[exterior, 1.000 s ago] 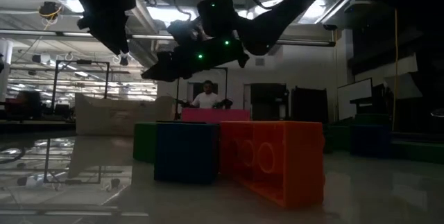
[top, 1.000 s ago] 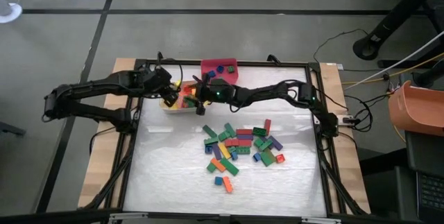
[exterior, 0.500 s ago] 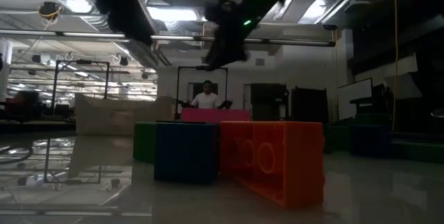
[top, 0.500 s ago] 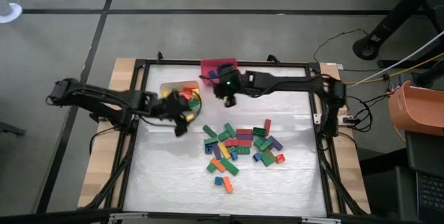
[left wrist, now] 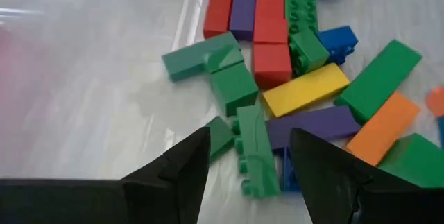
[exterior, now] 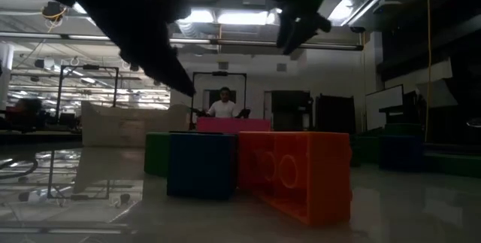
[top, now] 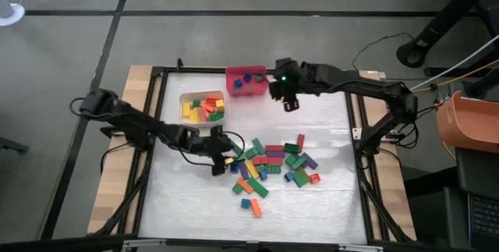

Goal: Sort blocks by size
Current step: Put the large green game piece into the white bin, then put the large green wooden block into the white bin, then put the large red wooden block into the white bin

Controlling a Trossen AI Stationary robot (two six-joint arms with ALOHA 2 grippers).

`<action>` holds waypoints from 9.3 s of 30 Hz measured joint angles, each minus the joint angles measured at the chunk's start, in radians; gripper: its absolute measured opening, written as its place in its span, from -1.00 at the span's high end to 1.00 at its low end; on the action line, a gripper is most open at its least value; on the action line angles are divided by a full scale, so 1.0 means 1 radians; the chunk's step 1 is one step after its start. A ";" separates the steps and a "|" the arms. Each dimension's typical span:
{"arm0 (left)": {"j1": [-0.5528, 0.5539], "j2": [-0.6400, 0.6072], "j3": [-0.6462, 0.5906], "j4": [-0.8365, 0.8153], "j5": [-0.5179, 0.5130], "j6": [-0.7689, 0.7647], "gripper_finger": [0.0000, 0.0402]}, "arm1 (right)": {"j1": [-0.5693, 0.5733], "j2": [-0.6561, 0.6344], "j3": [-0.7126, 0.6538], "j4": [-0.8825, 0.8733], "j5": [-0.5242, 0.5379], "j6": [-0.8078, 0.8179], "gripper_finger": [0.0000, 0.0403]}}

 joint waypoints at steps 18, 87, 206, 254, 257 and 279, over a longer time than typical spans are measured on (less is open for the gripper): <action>-0.004 0.216 0.000 0.147 0.019 -0.081 0.07 | -0.156 -0.150 -0.206 -0.067 -0.062 0.005 -0.23; 0.508 -0.280 0.044 -0.532 -0.282 -0.010 0.16 | 0.345 -0.316 -0.958 0.577 -0.291 0.769 -0.23; 0.194 0.032 0.046 -0.082 0.206 0.320 0.16 | -0.026 0.038 -0.035 0.127 -0.236 -0.027 -0.16; 0.341 -0.245 0.046 -0.253 0.111 0.412 0.53 | 0.149 -0.033 -0.713 0.669 -0.504 0.202 -0.16; 0.373 -0.308 0.046 -0.386 -0.032 0.379 0.53 | 0.200 -0.026 -0.719 0.711 -0.403 0.237 -0.16; 0.542 -0.323 0.046 -0.634 -0.201 0.174 0.12 | 0.287 0.041 -0.719 0.746 -0.344 0.337 -0.16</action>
